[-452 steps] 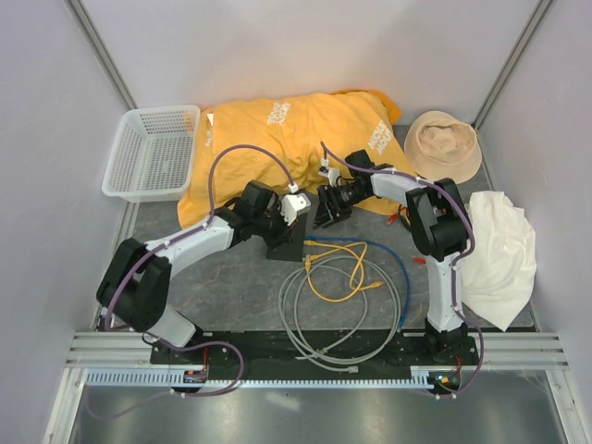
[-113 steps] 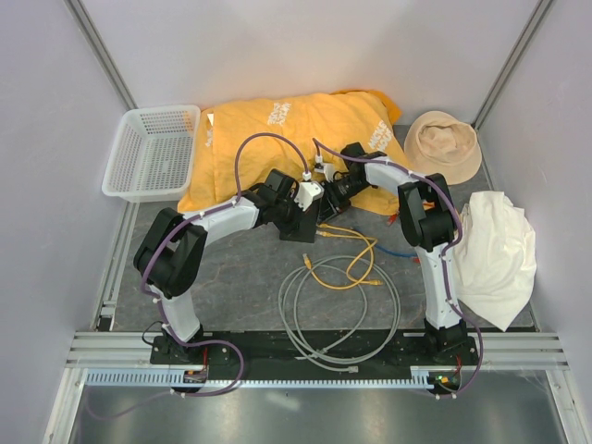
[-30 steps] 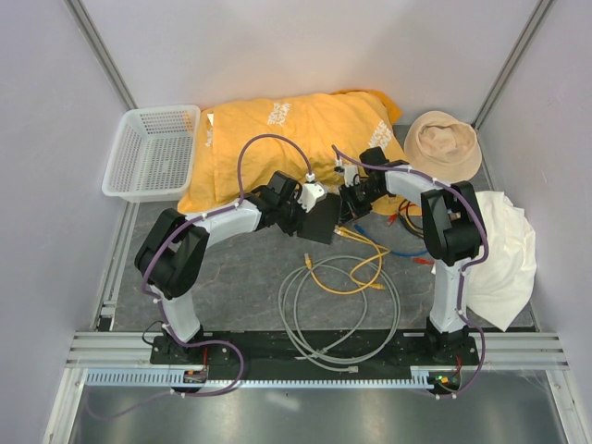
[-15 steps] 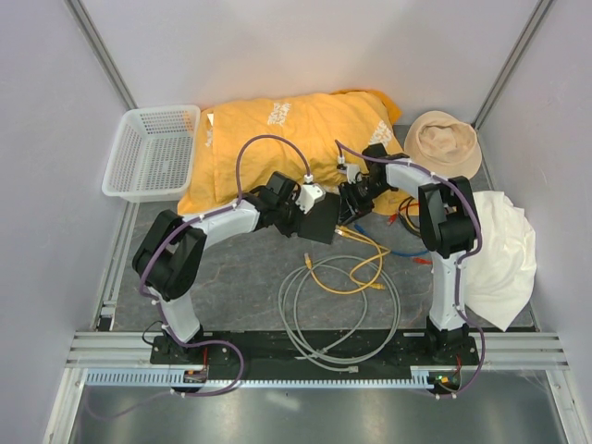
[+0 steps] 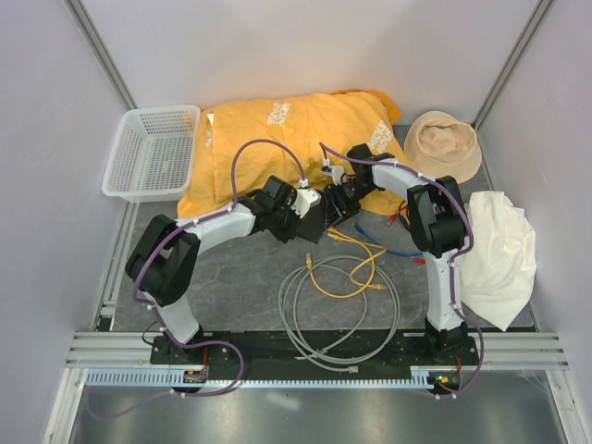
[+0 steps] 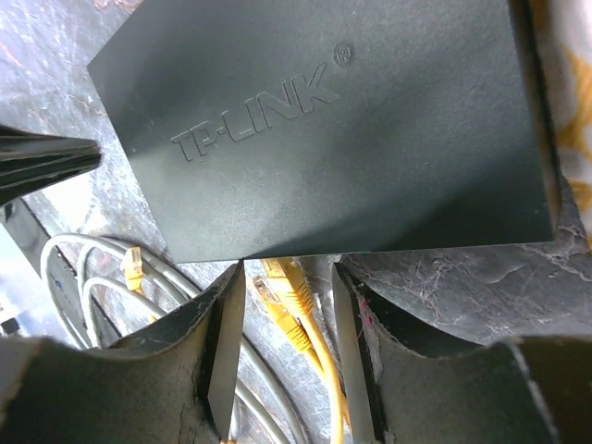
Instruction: Pull the plug from the switch port
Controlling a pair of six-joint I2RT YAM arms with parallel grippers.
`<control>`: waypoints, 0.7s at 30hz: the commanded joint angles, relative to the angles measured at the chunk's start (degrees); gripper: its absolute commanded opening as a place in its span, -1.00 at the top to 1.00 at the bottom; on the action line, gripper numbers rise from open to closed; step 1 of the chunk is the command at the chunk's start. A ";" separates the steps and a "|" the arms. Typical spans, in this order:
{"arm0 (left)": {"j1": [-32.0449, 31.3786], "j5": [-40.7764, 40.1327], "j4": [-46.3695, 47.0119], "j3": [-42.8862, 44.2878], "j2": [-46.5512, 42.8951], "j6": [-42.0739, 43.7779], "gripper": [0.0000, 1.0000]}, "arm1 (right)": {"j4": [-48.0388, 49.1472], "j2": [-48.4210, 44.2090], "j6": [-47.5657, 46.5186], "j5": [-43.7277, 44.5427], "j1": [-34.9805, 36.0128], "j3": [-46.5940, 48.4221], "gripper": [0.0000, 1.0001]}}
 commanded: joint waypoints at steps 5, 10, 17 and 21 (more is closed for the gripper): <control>0.04 -0.47 0.34 3.75 5.70 -1.37 0.97 | 2.52 2.55 -0.78 -0.28 -1.12 -3.62 -0.02; 0.04 -0.91 -0.19 3.48 6.93 -1.02 0.97 | 3.57 4.39 0.98 -0.55 -1.03 -3.10 -0.01; -0.31 -1.00 -0.63 3.48 7.11 -0.75 0.97 | 3.58 6.24 1.68 2.70 -0.94 -3.09 0.12; -0.48 -1.09 -0.63 3.48 7.11 -0.67 0.97 | 3.66 6.06 1.77 4.38 -0.94 -3.45 0.32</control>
